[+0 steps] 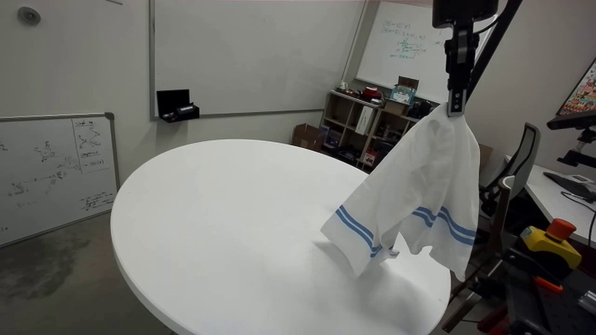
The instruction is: Pick up the towel and place it on the table
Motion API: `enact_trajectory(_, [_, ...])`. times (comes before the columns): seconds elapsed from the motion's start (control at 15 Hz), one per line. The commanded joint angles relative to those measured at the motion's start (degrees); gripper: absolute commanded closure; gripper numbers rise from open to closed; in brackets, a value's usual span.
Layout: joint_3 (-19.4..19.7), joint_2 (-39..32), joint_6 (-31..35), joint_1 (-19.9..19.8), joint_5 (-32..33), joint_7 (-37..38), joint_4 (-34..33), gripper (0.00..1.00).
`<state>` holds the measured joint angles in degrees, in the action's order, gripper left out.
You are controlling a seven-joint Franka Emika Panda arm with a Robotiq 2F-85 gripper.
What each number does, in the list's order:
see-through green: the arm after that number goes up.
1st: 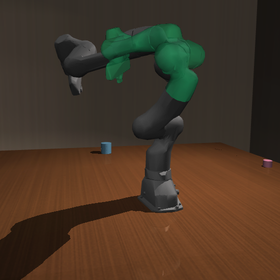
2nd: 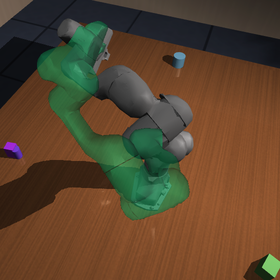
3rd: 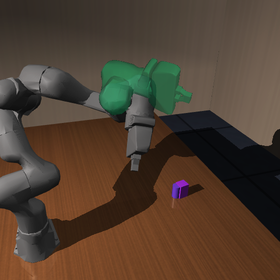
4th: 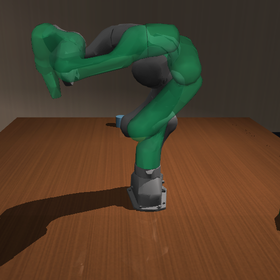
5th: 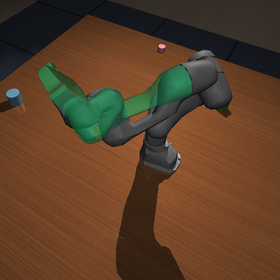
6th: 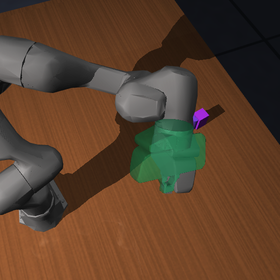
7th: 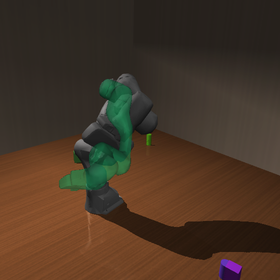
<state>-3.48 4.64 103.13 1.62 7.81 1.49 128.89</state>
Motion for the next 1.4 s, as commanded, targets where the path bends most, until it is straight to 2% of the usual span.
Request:
enact_trajectory(0.0, [-0.2, -4.8, -2.5, 0.6, 4.7, 0.5, -3.5, 1.00])
enact_trajectory(0.27, [0.4, -9.7, -2.3, 0.5, 9.0, 2.3, -5.8, 1.00])
enact_trajectory(0.53, [1.4, -14.5, 2.6, 0.4, 12.5, 5.8, -8.6, 1.00])
enact_trajectory(1.0, [3.5, -18.0, 21.1, 1.0, 13.8, 16.2, -9.0, 1.00])
enact_trajectory(1.2, [4.2, -18.7, 25.9, 1.6, 14.4, 19.8, -8.3, 1.00])
enact_trajectory(1.27, [4.5, -18.9, 26.6, 1.9, 14.8, 20.9, -8.1, 0.91])
enact_trajectory(1.33, [4.7, -19.1, 27.3, 2.1, 15.3, 21.8, -7.9, 0.72])
